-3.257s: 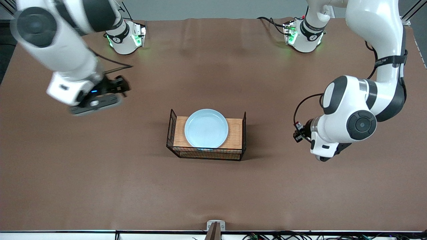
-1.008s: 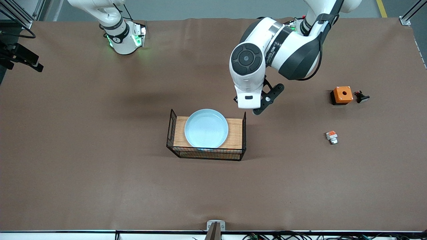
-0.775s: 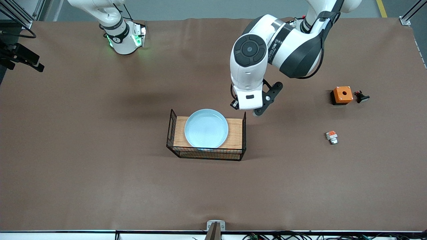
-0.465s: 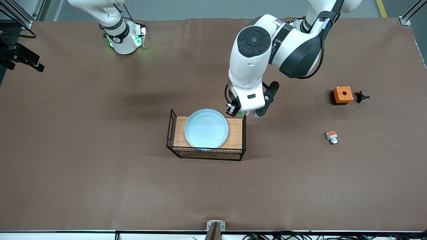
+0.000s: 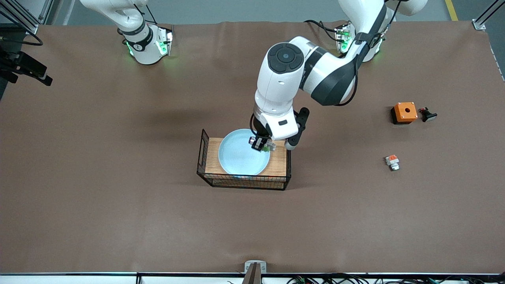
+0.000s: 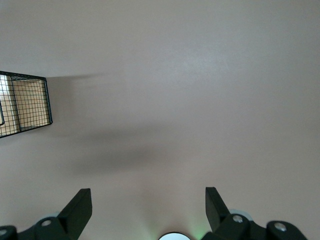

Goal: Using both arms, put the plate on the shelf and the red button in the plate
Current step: 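Move the held switch over the plate with the left gripper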

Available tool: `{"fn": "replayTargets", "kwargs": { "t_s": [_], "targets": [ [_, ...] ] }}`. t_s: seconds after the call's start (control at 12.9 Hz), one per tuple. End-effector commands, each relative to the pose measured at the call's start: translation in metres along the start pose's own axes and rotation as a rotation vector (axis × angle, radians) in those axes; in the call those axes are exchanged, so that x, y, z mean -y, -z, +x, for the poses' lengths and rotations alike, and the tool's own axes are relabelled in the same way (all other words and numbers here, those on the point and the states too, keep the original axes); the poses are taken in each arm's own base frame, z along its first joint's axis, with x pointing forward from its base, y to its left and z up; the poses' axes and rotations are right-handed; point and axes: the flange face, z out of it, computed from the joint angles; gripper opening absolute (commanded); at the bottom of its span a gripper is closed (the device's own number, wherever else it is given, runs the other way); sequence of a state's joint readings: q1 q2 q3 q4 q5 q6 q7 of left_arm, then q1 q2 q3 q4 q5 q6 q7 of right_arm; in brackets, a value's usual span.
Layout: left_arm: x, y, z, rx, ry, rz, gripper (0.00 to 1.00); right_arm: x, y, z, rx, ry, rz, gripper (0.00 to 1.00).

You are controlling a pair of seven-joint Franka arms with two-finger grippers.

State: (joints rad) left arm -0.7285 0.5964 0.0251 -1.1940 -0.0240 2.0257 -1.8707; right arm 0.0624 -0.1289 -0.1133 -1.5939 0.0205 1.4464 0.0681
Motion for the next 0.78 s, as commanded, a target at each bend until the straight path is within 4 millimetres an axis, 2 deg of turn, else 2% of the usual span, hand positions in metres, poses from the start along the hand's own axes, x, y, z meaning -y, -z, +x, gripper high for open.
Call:
{"fn": "replayTargets", "kwargs": {
  "t_s": [0.0, 0.16, 0.23, 0.7],
  "targets": [
    [-0.012, 0.003, 0.008, -0.021, 0.032, -0.078, 0.13, -0.001, 0.001, -0.006, -0.010, 0.006, 0.020, 1.00],
    [-0.015, -0.003, 0.005, -0.014, 0.057, -0.117, 0.13, -0.002, 0.000, -0.006, -0.008, 0.017, 0.018, 1.00],
    [-0.020, -0.008, 0.010, -0.016, 0.083, -0.149, 0.13, -0.002, 0.000, -0.005, -0.007, 0.017, 0.016, 1.00],
    [-0.006, -0.056, -0.037, -0.052, 0.075, -0.176, 0.13, -0.002, -0.001, -0.005, -0.006, 0.016, 0.013, 1.00]
  ]
}}
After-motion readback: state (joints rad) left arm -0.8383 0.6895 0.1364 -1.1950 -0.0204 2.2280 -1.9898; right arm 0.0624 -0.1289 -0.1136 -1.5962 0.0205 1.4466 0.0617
